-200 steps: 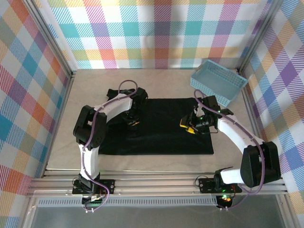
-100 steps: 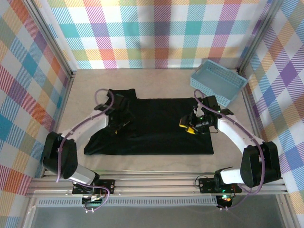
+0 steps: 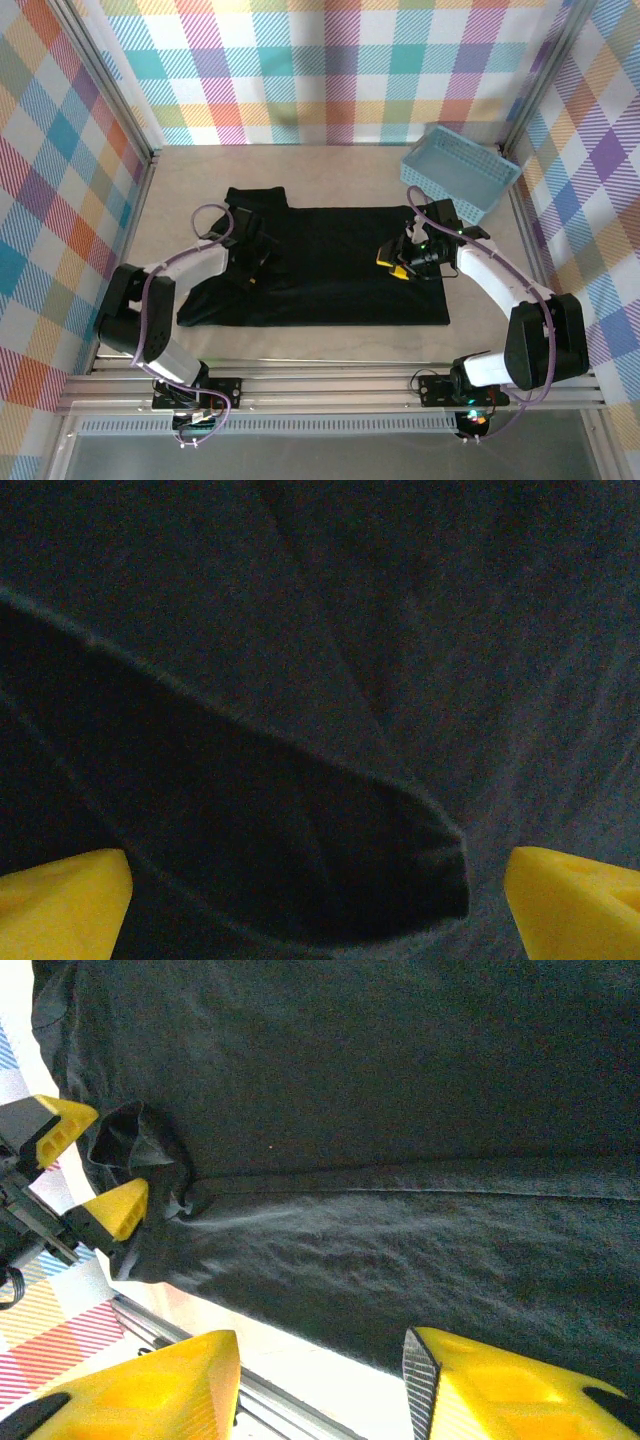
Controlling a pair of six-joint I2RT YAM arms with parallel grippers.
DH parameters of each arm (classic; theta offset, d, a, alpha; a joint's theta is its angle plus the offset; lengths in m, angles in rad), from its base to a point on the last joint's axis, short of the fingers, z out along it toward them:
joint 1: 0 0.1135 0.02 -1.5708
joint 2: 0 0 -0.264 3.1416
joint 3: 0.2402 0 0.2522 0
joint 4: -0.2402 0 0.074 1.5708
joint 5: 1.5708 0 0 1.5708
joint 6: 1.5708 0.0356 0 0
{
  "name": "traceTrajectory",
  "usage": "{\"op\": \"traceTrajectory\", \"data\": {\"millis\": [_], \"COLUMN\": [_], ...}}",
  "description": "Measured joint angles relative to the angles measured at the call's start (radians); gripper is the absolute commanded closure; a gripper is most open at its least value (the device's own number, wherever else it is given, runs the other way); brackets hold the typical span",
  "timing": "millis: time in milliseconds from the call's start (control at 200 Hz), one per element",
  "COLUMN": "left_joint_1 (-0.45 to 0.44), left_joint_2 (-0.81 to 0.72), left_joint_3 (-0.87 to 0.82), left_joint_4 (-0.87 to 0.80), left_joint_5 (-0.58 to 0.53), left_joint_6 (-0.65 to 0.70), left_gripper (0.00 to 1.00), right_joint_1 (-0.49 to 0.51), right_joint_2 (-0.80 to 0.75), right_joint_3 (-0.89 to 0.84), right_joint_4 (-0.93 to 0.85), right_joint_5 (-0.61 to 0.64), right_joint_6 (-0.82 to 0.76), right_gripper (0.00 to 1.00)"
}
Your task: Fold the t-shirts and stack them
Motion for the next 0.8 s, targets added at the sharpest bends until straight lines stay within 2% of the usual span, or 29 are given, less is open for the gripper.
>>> {"op": "traceTrajectory", "data": {"millis": [375, 575, 705, 800], "left_joint_1": [0.027, 0.027, 0.028, 0.027], "left_joint_2": [0.193, 0.284, 0.282, 0.224], "left_joint_3": [0.282, 0.373, 0.391, 0.389], "left_joint_4": [-0.031, -0.056, -0.097, -0.153], "left_joint_5": [0.0, 0.019, 0.008, -0.02], "left_joint_6": [0.164, 0.26, 0.306, 0.319], "left_gripper": [0.09, 0.09, 0.1, 0.14], "right_joint_1": [0.0, 0.0, 0.0, 0.0], "right_joint_2": [-0.014, -0.014, -0.014, -0.015], "right_joint_3": [0.0, 0.0, 0.0, 0.0], "right_joint_4": [0.0, 0.0, 0.0, 0.0], "right_joint_5": [0.0, 0.001, 0.001, 0.007], "right_joint_6": [0.001, 0.008, 0.017, 0.026], "right_gripper": [0.55, 0.56, 0.62, 0.67]}}
